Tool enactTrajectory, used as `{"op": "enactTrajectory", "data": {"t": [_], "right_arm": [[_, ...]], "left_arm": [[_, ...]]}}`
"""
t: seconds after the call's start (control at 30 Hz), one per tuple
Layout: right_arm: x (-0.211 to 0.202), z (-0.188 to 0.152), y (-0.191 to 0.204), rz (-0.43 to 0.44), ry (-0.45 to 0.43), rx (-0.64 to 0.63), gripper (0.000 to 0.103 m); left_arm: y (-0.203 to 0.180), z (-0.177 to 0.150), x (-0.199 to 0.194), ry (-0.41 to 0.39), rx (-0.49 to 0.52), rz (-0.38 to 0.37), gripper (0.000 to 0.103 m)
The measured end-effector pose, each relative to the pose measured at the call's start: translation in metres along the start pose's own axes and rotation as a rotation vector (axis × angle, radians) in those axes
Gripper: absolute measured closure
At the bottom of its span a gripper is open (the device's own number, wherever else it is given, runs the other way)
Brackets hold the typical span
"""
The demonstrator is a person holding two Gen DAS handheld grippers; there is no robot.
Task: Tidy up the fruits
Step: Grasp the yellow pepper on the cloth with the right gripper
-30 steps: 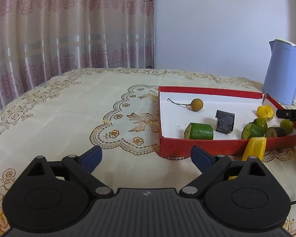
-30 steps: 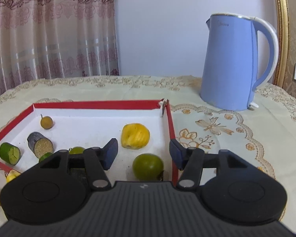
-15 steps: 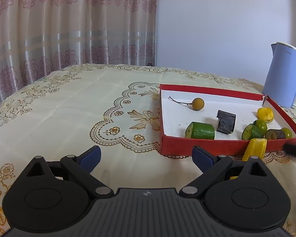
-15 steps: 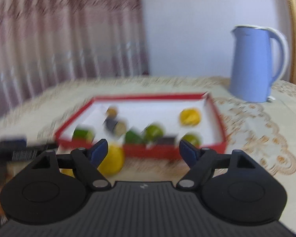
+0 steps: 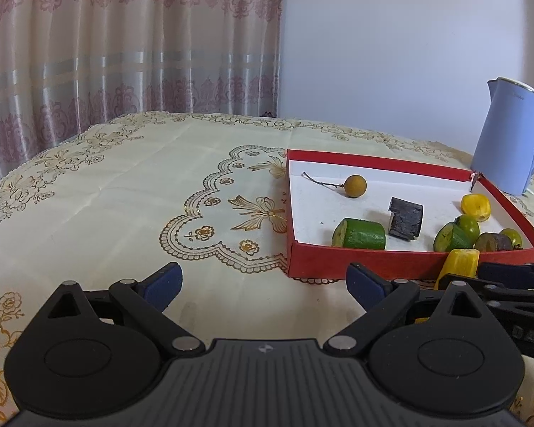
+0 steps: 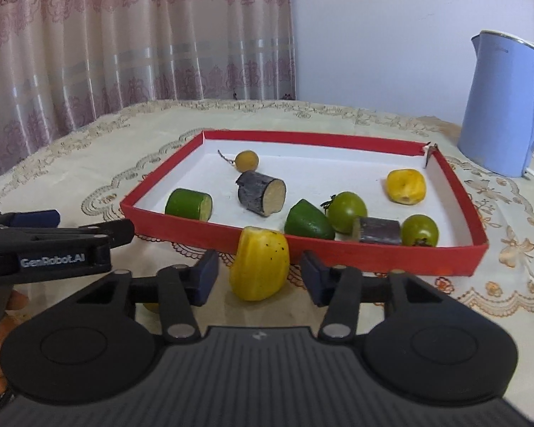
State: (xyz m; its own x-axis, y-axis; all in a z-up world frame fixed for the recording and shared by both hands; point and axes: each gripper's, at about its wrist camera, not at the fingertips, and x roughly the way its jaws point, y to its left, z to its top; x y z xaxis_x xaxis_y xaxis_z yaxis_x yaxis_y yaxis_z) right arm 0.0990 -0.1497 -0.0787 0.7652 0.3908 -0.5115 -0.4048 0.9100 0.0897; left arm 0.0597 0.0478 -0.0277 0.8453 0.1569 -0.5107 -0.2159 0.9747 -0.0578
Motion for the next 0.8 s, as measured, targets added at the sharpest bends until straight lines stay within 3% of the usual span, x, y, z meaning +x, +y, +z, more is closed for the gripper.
{"op": "enactTrajectory", "data": {"t": [0.13,0.3,0.43,0.53,0.6,0.63,0.7,0.8], "right_arm": [[-0.001,0.000,0.000,-0.002,-0.005,-0.021,0.073],[-0.028,-0.002,-0.006,-0.018,-0.046,-0.055,0.097],[-0.037,-0.003,-0.026,-0.021,-0.040,-0.020,0.096],[-0.034,-0.006,-0.034,-0.009,-0.027,0.024,0.091],[-0.034,-0.008,-0.031,-0.008,-0.033,0.016,0.065],[-0.036,-0.009,-0.027,-0.003,-0.042,0.001,0.060],[-0.040,-0.009,-0.017,0.004,-0.063,-0.048,0.038],[-0.036,-0.007,-0.002,-0.020,-0.067,-0.115,0.034]], "left_arm": [[0.000,0.000,0.001,0.006,-0.004,0.000,0.004],[0.001,0.001,0.000,0.006,-0.001,-0.009,0.004],[-0.001,0.000,0.000,0.005,0.018,-0.015,0.004],[-0.002,0.000,0.001,0.010,0.026,-0.014,0.004],[-0.001,0.000,0.002,0.015,0.021,-0.015,0.004],[0.000,0.000,0.002,0.016,0.016,-0.016,0.004],[0.001,0.001,0.003,0.017,0.011,-0.018,0.004],[0.000,0.001,0.003,0.019,0.013,-0.019,0.004]]}}
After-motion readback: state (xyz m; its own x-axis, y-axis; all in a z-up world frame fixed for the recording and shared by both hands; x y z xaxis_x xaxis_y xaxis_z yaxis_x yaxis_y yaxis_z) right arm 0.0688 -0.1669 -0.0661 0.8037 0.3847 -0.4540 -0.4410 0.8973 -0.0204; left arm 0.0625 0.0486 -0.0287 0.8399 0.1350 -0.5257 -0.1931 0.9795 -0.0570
